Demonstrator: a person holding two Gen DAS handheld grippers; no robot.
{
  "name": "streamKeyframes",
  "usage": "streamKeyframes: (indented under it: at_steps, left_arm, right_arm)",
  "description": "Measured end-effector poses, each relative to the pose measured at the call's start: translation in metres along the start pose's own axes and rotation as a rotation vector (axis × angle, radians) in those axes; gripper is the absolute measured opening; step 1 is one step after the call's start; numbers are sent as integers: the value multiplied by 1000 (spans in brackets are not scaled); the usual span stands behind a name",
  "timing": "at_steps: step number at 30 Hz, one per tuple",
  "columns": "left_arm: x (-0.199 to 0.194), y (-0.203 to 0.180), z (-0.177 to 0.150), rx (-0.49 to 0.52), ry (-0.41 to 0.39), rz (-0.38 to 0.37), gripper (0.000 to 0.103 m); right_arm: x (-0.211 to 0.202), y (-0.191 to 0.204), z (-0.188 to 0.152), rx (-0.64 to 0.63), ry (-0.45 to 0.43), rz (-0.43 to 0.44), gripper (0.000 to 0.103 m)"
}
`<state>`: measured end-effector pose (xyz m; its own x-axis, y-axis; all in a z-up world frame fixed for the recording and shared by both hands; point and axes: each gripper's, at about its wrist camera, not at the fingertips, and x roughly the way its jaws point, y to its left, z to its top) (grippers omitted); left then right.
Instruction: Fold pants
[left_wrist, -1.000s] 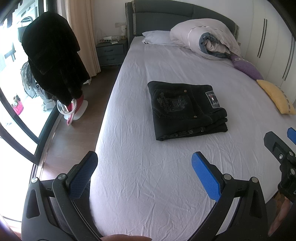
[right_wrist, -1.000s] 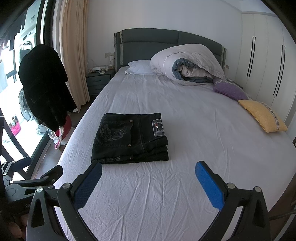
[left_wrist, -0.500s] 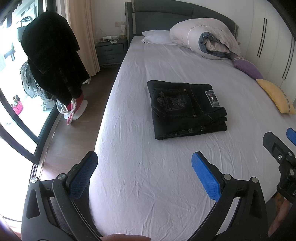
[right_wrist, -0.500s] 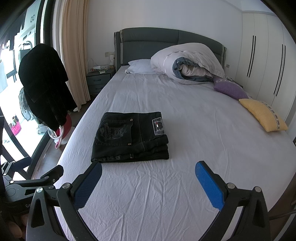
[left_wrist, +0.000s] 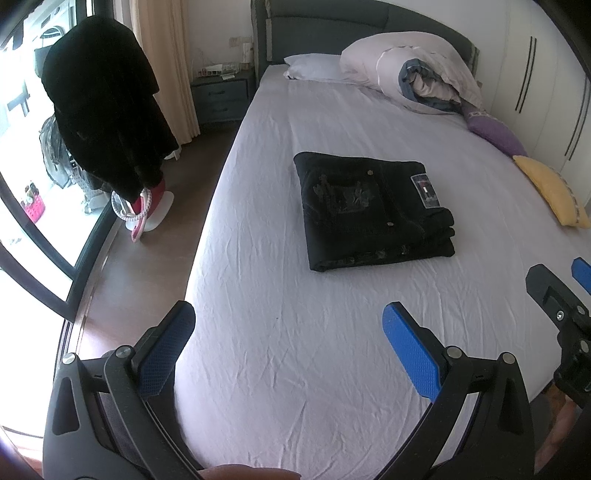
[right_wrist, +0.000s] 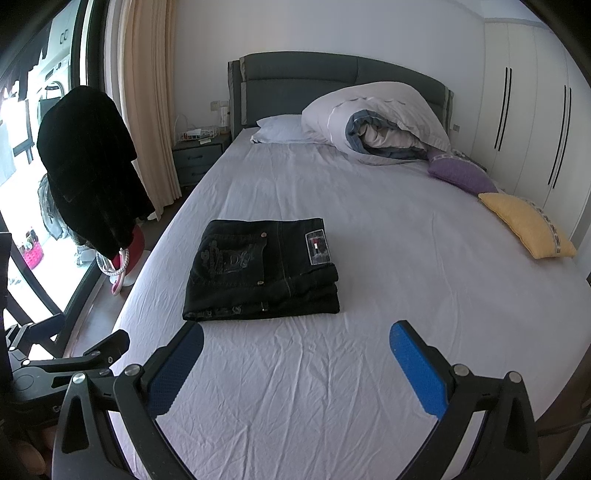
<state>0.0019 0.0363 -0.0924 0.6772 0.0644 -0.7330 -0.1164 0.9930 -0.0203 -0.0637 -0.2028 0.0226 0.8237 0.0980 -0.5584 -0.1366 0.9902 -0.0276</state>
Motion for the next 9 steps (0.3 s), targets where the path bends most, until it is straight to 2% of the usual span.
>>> streamKeyframes:
  at_steps: [9]
  left_arm:
    - [3, 0, 0, 4, 0, 11, 103]
  right_arm:
    - [-1, -1, -1, 1, 1, 2, 103]
